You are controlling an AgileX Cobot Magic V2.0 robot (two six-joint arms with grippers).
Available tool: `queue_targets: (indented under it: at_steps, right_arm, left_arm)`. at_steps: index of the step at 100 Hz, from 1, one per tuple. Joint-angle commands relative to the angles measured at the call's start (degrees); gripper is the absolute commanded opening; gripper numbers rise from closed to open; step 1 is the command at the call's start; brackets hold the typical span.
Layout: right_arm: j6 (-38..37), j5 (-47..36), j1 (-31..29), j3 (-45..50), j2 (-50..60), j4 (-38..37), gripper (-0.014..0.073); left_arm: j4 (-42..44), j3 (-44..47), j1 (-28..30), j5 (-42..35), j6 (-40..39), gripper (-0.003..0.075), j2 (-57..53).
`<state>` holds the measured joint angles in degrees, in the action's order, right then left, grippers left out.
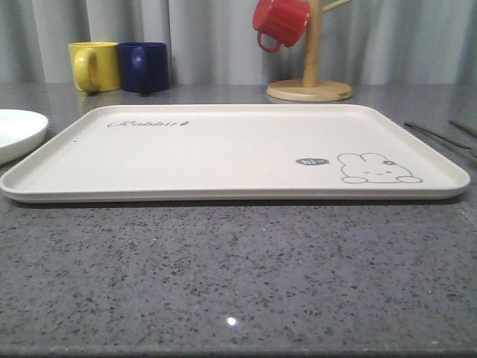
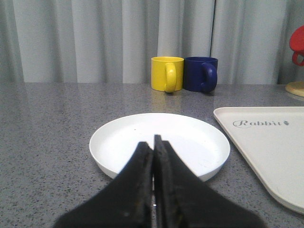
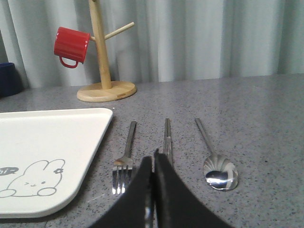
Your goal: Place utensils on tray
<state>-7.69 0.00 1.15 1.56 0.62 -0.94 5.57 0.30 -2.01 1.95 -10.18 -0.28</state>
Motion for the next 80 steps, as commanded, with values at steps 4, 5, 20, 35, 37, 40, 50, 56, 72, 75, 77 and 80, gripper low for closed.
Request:
queue_targets:
  at_steps: [4,5,20,35,37,40,50,56,72,75,77,80]
  right_arm:
    - [0.5,-4.6,-0.4,0.0,1.1,-0.1,-0.0069]
    - [0.5,-4.6,-0.4,0.0,1.1,-0.1,-0.0069]
    - [0.5,-4.6,-0.4,0.0,1.1,-0.1,-0.0069]
    - [0.5,-4.6,-0.4,0.0,1.1,-0.1,-0.0069]
    - [0.5,-4.6,-0.4,0.0,1.1,-0.1,-0.0069]
    - [0.5,-4.6,-0.4,0.0,1.1,-0.1,-0.0069]
    - [0.5,-4.6,-0.4,0.0,1.1,-0.1,-0.0069]
    - [0.5,-4.6,-0.4,0.0,1.1,-0.1,-0.0069]
    - [0.5,-4.6,-0.4,0.0,1.1,-0.1,-0.0069]
    - [0.5,-4.6,-0.4,0.0,1.1,-0.1,-0.0069]
    - [0.5,-4.6,-0.4,0.0,1.1,-0.1,-0.0069]
    - [0.5,-4.6,-0.4,0.0,1.1,-0.1,-0.0069]
  left_arm:
    - [-0.1,1.5,-0.4,-4.8,-0.6,-0.0019,-1.9]
    - [-0.1,1.5,-0.4,-4.8,-0.6,-0.0019,-1.9]
    - [-0.1,1.5,-0.4,-4.8,-0.6,-0.0019,-1.9]
    - [-0.1,0.5,-0.4,-4.8,-0.6,-0.0019,-1.9]
    - [-0.1,0.1,-0.4,-4.7,-0.6,-0.0019,-1.9]
    - [-0.1,-0.5,-0.4,-4.7,-0.6,-0.0019,-1.9]
    - [-0.6,-4.2,-0.4,-3.1,-0.6,-0.0019,-1.4]
    - [-0.9,-6.9,-0.4,-0.9,-0.6,-0.0019,-0.4]
    - [-0.9,-16.6,-0.4,7.9,-0.6,-0.0019,5.1]
    - [-0.8,-18.9,-0.4,9.6,-0.6,-0.0019,7.0]
    - [-0.8,-19.9,-0.4,10.9,-0.6,-0.0019,8.2]
    - [-0.7,-22.2,-0.4,12.5,-0.6,-0.0019,9.9]
